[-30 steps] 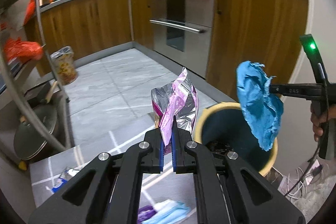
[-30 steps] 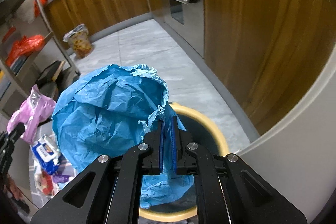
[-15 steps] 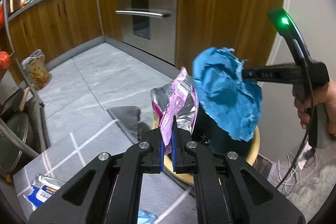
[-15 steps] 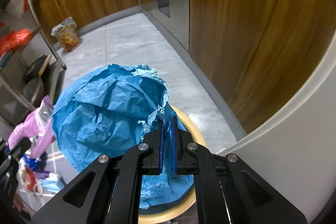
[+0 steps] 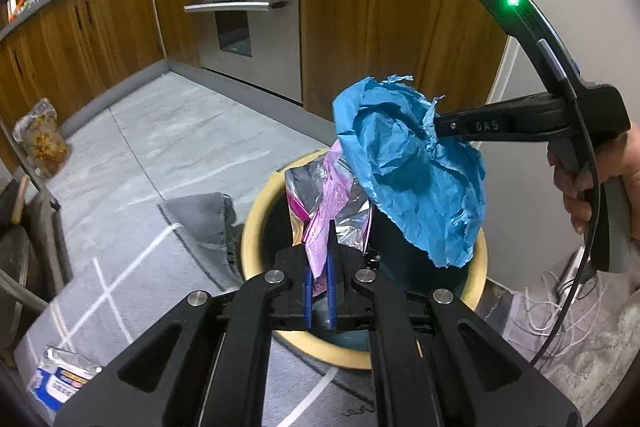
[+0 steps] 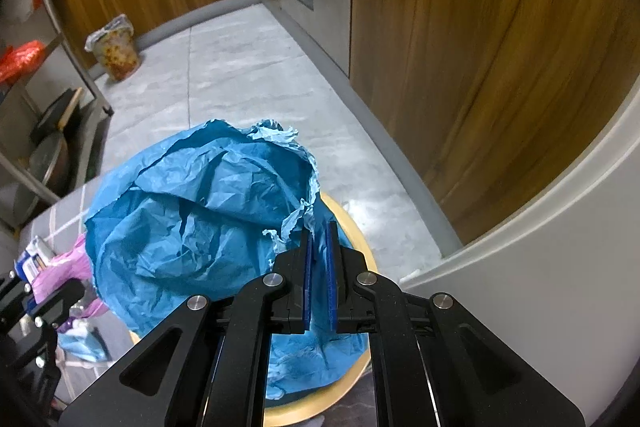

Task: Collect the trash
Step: 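Carry the wrapper and blue paper over the bin and open both grippers, then move both open grippers back over the remaining trash on the mat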

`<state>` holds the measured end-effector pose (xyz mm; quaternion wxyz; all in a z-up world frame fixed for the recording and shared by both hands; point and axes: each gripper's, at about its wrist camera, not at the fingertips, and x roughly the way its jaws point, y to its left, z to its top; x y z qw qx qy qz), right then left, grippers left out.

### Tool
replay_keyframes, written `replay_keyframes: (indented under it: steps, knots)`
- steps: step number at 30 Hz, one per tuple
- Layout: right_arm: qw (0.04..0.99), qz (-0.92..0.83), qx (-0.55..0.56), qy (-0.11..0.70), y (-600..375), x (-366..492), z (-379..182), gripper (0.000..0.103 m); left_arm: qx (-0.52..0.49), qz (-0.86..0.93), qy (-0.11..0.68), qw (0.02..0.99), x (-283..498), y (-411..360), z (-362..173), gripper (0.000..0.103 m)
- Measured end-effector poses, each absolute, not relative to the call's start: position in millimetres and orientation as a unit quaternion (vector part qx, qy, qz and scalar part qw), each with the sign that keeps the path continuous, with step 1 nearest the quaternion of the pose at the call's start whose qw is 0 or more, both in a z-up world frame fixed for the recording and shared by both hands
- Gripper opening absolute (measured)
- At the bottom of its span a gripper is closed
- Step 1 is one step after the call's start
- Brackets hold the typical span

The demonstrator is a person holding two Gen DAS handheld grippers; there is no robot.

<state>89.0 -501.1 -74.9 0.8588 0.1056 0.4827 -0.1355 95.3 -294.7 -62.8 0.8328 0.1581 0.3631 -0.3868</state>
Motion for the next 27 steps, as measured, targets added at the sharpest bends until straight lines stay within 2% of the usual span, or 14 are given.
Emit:
replay_keyframes:
  steps: [9,11,14,16,19,27]
  knots:
    - [0.848,-0.132,0.09,0.506,-499,94,-86,0.008,0.176,-0.384,0.389,0.819,104,-305,-85,0.005]
    - [0.845,-0.136,0.094,0.509,-501,94,-88,0.008,0.176,-0.38,0.389,0.821,106,-304,-86,0.008]
    - [0.841,-0.14,0.101,0.513,-504,94,-90,0.012,0.173,-0.374,0.391,0.823,106,-302,-87,0.023]
    - [0.84,-0.142,0.103,0.514,-504,93,-91,0.014,0.171,-0.37,0.386,0.828,107,-299,-85,0.039]
    - [0.841,-0.144,0.101,0.512,-502,91,-90,0.019,0.165,-0.367,0.378,0.834,107,-297,-80,0.052]
    - [0.851,-0.141,0.102,0.495,-500,87,-82,0.038,0.164,-0.35,0.359,0.85,100,-279,-69,0.066]
